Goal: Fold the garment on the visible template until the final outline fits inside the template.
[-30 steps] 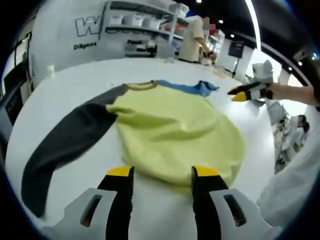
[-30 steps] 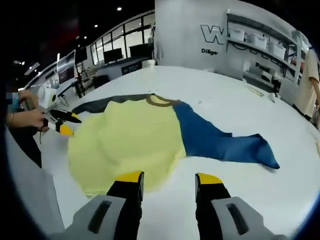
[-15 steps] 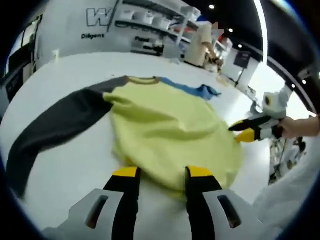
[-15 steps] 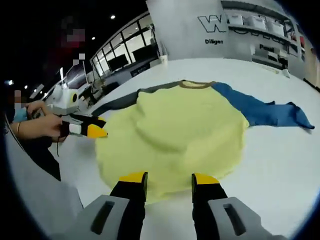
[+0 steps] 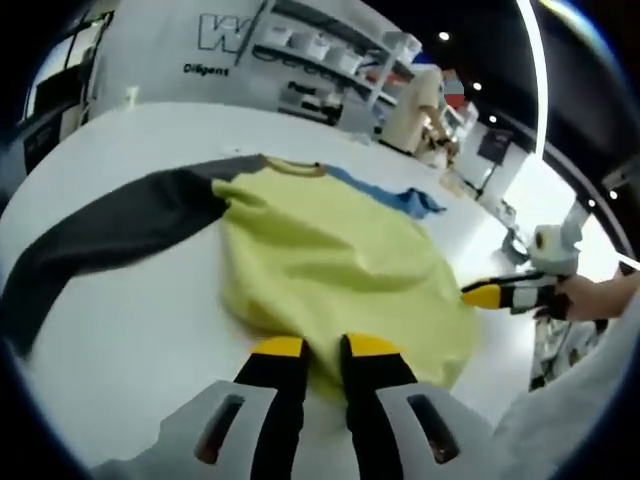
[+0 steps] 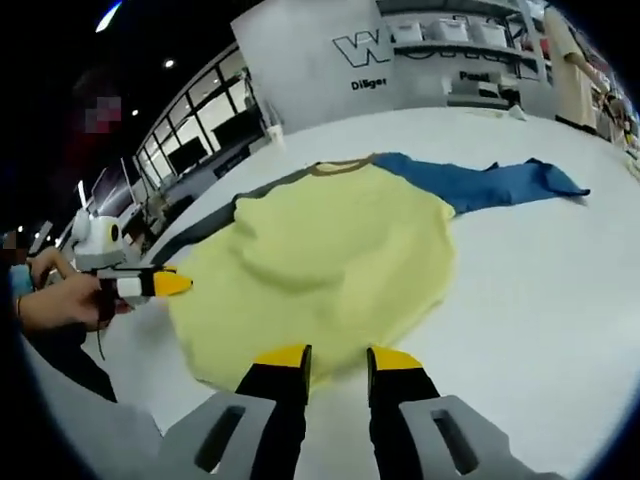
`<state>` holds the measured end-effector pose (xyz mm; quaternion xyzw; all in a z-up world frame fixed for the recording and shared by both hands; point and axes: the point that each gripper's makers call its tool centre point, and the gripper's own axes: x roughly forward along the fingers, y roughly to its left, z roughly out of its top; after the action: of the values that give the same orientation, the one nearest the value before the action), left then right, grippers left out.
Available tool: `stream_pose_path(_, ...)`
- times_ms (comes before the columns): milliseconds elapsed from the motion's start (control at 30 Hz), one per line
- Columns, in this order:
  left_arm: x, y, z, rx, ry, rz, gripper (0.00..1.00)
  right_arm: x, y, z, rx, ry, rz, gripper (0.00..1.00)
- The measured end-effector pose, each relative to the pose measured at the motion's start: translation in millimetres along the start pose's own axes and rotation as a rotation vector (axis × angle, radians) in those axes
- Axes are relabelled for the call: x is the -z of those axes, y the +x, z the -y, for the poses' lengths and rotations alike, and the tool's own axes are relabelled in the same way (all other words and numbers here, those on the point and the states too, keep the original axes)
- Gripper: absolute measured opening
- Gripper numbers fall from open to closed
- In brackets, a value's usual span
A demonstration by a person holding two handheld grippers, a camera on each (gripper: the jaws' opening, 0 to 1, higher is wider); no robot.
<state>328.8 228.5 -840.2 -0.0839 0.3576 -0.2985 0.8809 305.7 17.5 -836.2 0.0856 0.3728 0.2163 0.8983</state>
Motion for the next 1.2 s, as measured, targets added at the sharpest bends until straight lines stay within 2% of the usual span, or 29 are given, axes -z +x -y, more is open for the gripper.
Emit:
stream_pose_path(133, -3.2, 0, 4.0, -0.005, -0.02, 0.015, 0.0, 6.0, 4, 5, 0.04, 0.009, -0.01, 0.14)
stream_pose_path(233, -8.2, -1, 3.8, -0.004, -0.011, 0.036, 0.0, 8.3, 4, 2, 0.042, 0.012, -0.013, 0.12)
stream_pose_path(300, -11.1, -6, 6.5, 0.02, 0.01, 0.031, 0.0, 9.0, 1, 6, 0.06, 0.004, -0.02, 0.1)
stream_pose_path(467, -11.5, -9, 5.9, 0.025, 0.014, 0.031, 0.0, 5.9, -3, 9, 0.074, 0.002, 0.004, 0.08)
stream_pose_path(500, -13.0, -11, 7.0, 0.026, 0.015, 0.036, 0.0, 8.1, -1, 8, 0.062, 0.024, -0.004, 0.06)
stream_pose_path(633, -17.1, -15, 12.3, 0.032, 0.02, 0.054, 0.0, 12.5, 9, 6, 0.058, 0.02, -0.021, 0.0)
stream_pose_path(833, -24.5, -20, 18.6, 0.052, 0.042, 0.062, 0.0, 9.1, 15, 1, 0.025, 0.031, -0.019, 0.0)
stream_pose_path(867, -28.3, -20, 18.6, 0.058, 0.063, 0.067, 0.0, 3.0, 15, 0, 0.014, 0.031, -0.017, 0.0)
stream_pose_path(900, -37.3, -22, 19.4, 0.064, 0.077, 0.078, 0.0, -14.3, 14, -3, -0.011, 0.016, 0.019, 0.0)
stream_pose_path(1000, -49.2, -24, 19.5, 0.071, 0.091, 0.101, 0.0, -21.8, 13, -4, -0.02, 0.013, 0.035, 0.0)
stream_pose_path(1033, -55.4, -24, 19.3, 0.075, 0.096, 0.116, 0.0, -36.2, 12, -8, -0.038, -0.007, 0.058, 0.0)
stream_pose_path(1100, -67.0, -21, 14.0, 0.082, 0.094, 0.133, 0.0, -45.8, 16, -4, -0.035, -0.02, 0.064, 0.0)
stream_pose_path(1167, -76.1, -15, 8.0, 0.077, 0.11, 0.139, 0.0, -68.0, 17, -5, -0.046, -0.027, 0.098, 0.0)
stream_pose_path(1200, -85.6, -12, 4.6, 0.078, 0.125, 0.148, 0.0, -88.5, 20, -4, -0.049, -0.048, 0.129, 0.0)
